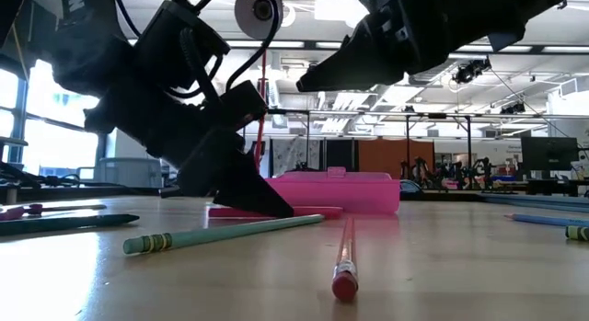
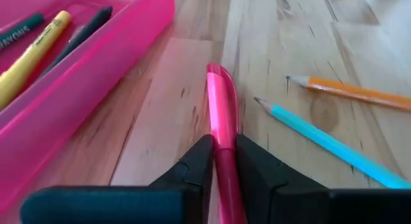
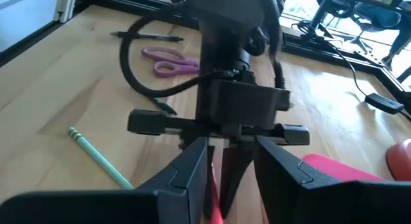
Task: Pick & place school supplies into a supply box
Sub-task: Put the pink pen into the pink supply box
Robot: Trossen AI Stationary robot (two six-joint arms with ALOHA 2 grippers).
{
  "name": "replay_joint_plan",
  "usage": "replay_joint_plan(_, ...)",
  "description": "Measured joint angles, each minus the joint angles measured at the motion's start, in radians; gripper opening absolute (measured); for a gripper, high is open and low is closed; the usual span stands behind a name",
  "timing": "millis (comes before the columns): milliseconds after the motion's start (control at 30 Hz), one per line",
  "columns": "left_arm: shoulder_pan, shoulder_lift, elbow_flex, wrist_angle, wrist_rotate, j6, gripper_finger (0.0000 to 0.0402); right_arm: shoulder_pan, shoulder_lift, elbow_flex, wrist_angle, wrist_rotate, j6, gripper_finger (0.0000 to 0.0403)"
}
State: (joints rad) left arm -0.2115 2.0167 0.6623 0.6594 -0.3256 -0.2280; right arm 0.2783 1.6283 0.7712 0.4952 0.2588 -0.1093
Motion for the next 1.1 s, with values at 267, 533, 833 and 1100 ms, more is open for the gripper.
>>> replay_joint_plan(267, 0.005, 0.015, -0.001, 0.053, 0.067, -0.073, 0.0041, 0.028, 0.000, 0.000, 0.003, 0.000, 0.000, 0.0106)
replay_joint_plan(533, 0.006, -0.112, -0.009, 0.034, 0.145, -0.167, 0.0041, 0.040, 0.000, 0.000, 0.003, 0.000, 0.000, 0.0106)
replay_joint_plan(833, 0.003, -0.281, -0.006, -0.024, 0.127, -0.129, 0.0041, 0.065, 0.000, 0.000, 0.003, 0.119, -0.009, 0.0106)
replay_joint_plan(1100, 0.107, -0.344, 0.008, -0.116, 0.070, 0.037, 0.0041, 0.162, -0.001, 0.000, -0.001, 0.178, -0.083, 0.0106)
